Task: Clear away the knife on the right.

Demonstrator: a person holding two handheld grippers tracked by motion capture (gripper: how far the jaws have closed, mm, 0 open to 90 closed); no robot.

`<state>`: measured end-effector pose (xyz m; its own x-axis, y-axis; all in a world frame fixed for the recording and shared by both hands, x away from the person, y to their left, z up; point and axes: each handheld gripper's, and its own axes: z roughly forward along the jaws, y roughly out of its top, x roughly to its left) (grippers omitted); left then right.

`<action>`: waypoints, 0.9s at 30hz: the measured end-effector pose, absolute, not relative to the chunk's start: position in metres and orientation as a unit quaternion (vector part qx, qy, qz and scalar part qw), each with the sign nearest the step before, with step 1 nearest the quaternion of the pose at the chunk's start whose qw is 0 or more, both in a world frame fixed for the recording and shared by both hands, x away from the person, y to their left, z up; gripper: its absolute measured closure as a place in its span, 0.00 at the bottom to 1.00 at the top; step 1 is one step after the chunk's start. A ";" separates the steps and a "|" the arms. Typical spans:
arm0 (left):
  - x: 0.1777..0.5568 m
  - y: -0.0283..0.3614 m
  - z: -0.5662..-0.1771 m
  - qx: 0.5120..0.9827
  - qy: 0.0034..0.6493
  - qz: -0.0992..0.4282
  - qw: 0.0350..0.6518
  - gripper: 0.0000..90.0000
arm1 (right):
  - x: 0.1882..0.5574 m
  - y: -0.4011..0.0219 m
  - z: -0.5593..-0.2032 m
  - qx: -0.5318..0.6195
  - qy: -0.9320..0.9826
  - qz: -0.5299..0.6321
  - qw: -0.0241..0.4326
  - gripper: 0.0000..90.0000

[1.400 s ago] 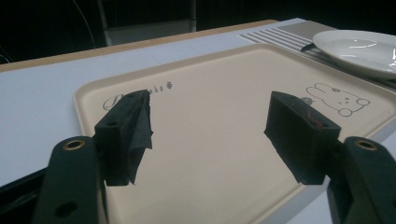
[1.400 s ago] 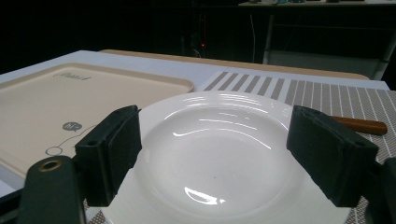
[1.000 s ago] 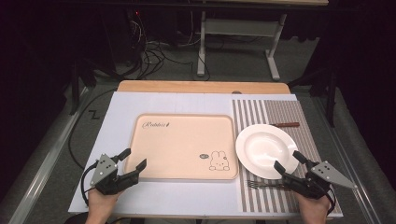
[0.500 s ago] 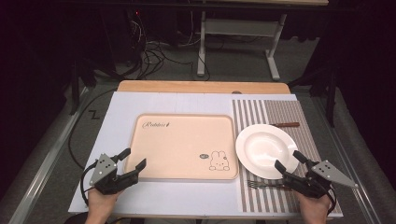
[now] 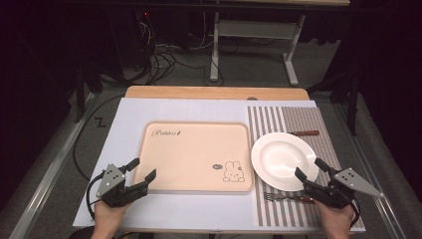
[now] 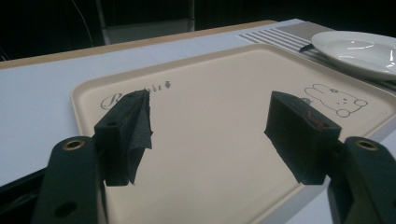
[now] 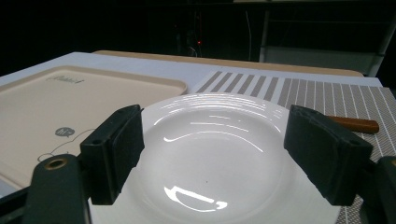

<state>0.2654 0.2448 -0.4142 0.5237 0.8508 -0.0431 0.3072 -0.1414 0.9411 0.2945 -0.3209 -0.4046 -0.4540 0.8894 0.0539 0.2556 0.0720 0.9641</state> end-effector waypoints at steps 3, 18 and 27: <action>0.266 0.245 -0.414 0.708 0.410 0.265 0.511 0.35 | 0.297 -0.319 -0.404 0.426 0.676 0.517 0.307 0.24; 0.265 0.246 -0.414 0.703 0.413 0.266 0.514 0.35 | 0.311 -0.315 -0.398 0.416 0.689 0.504 0.313 0.24; 0.265 0.246 -0.415 0.704 0.414 0.269 0.511 0.35 | 0.320 -0.312 -0.397 0.418 0.690 0.502 0.311 0.25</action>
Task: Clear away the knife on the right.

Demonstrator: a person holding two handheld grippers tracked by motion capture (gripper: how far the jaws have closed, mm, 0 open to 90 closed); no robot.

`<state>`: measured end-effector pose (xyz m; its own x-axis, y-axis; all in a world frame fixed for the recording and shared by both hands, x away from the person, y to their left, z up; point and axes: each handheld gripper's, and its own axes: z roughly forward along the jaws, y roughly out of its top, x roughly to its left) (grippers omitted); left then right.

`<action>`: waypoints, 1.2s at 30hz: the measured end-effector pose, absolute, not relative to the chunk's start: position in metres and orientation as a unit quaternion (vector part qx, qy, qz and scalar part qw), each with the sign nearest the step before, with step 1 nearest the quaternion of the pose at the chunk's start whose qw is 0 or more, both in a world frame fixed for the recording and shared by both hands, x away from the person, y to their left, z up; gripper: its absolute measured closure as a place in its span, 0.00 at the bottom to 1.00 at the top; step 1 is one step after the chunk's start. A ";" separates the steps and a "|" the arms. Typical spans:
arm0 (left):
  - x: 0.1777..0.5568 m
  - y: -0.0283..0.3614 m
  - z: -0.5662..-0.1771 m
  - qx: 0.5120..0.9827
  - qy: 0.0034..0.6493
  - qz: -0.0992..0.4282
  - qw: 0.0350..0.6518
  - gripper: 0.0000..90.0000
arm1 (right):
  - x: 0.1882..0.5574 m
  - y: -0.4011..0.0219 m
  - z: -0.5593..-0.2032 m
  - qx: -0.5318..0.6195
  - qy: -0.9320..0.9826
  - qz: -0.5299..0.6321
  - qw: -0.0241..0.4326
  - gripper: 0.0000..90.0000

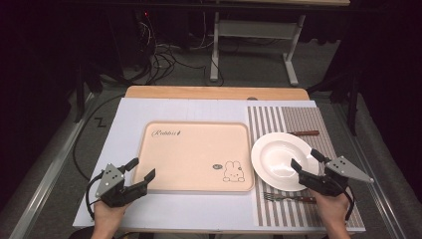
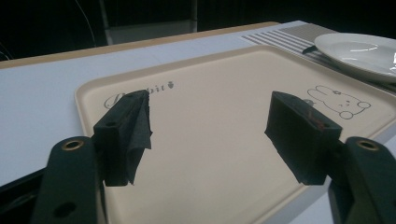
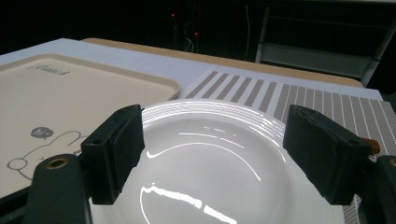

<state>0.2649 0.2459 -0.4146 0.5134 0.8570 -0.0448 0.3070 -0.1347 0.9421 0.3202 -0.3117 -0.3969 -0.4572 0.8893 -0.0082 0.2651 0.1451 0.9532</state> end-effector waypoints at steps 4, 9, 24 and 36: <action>0.265 0.246 -0.415 0.703 0.415 0.269 0.511 0.34 | 0.324 -0.310 -0.395 0.415 0.689 0.504 0.315 0.25; 0.265 0.246 -0.415 0.703 0.415 0.270 0.510 0.34 | 0.333 -0.309 -0.392 0.426 0.685 0.500 0.315 0.27; 0.265 0.246 -0.414 0.699 0.415 0.274 0.514 0.33 | 0.357 -0.302 -0.378 0.427 0.693 0.486 0.318 0.28; 0.265 0.247 -0.414 0.697 0.417 0.277 0.514 0.33 | 0.374 -0.305 -0.373 0.439 0.692 0.484 0.308 0.29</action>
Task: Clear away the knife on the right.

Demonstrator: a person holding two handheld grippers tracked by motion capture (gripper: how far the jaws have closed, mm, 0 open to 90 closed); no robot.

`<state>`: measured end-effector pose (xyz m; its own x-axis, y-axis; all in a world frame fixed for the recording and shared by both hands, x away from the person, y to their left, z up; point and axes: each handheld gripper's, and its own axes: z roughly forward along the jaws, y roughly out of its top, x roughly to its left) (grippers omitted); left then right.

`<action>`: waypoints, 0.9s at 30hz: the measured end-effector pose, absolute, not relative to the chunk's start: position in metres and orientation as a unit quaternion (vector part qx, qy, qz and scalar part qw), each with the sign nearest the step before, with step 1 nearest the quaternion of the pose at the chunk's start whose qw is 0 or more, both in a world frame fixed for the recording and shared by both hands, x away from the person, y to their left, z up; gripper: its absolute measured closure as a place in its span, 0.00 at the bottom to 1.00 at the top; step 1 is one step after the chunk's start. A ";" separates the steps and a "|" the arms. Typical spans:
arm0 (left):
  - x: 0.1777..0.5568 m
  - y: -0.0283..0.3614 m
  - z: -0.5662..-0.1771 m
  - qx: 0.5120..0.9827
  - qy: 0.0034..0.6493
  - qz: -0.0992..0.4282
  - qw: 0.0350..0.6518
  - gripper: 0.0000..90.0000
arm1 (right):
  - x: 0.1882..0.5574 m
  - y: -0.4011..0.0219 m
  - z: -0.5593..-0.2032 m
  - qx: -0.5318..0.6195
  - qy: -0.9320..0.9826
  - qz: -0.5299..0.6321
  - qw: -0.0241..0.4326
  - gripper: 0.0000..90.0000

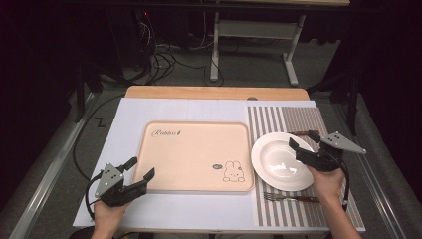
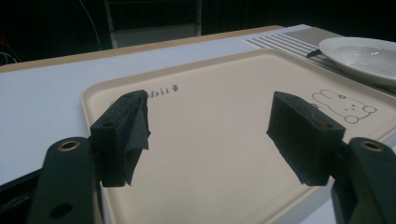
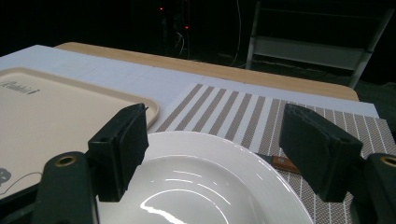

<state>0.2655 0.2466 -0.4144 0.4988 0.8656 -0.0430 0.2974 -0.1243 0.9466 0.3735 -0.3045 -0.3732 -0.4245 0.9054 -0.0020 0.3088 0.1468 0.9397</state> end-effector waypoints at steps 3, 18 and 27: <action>0.266 0.247 -0.414 0.697 0.418 0.276 0.512 0.33 | 0.378 -0.306 -0.373 0.443 0.690 0.485 0.303 0.29; 0.266 0.248 -0.415 0.691 0.427 0.274 0.514 0.33 | 0.405 -0.317 -0.370 0.467 0.709 0.462 0.256 0.30; 0.266 0.249 -0.415 0.689 0.430 0.275 0.514 0.33 | 0.422 -0.329 -0.367 0.482 0.704 0.457 0.251 0.31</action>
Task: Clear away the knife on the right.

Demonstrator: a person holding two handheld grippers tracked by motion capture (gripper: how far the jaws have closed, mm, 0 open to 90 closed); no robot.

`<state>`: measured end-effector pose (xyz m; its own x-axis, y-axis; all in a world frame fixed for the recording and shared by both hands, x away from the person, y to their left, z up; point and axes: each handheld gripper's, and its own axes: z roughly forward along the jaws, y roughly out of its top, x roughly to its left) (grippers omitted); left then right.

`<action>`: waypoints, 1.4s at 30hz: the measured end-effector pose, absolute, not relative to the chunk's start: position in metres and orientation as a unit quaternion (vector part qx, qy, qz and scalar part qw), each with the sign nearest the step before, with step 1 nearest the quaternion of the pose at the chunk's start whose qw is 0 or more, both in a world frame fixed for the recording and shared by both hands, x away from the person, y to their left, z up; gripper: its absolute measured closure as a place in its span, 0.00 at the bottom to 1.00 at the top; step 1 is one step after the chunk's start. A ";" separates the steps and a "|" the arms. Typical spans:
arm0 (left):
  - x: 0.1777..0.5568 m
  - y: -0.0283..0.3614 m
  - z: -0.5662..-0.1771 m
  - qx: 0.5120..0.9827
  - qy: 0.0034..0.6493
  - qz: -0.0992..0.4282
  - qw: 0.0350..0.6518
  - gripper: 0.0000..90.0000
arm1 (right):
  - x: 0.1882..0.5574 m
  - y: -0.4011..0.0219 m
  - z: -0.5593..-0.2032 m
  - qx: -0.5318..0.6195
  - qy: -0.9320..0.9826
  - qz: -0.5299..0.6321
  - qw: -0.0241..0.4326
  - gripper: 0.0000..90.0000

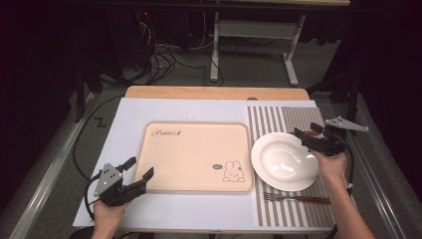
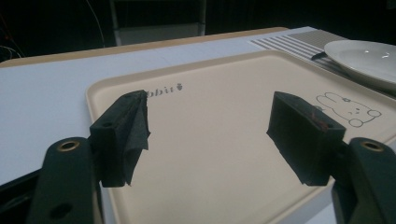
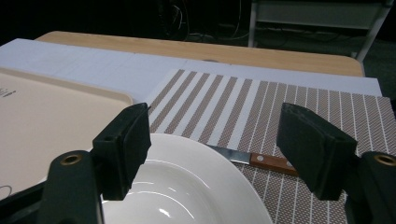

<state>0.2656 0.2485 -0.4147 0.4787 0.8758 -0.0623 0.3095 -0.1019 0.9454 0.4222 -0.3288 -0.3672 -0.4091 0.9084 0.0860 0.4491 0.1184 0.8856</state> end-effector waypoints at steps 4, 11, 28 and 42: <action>0.264 0.250 -0.414 0.687 0.433 0.279 0.512 0.33 | 0.430 -0.331 -0.367 0.488 0.708 0.446 0.247 0.31; 0.266 0.249 -0.415 0.688 0.433 0.275 0.513 0.33 | 0.439 -0.331 -0.365 0.484 0.720 0.430 0.248 0.33; 0.268 0.249 -0.416 0.687 0.438 0.276 0.510 0.33 | 0.471 -0.339 -0.367 0.500 0.774 0.326 0.210 0.36; 0.267 0.250 -0.415 0.681 0.442 0.274 0.516 0.32 | 0.502 -0.343 -0.368 0.491 0.813 0.260 0.176 0.38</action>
<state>0.2669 0.2502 -0.4154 0.4597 0.8841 -0.0841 0.3191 -0.0760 0.9447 0.5015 -0.3428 -0.3677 -0.4564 0.8893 -0.0304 0.7067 0.3831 0.5949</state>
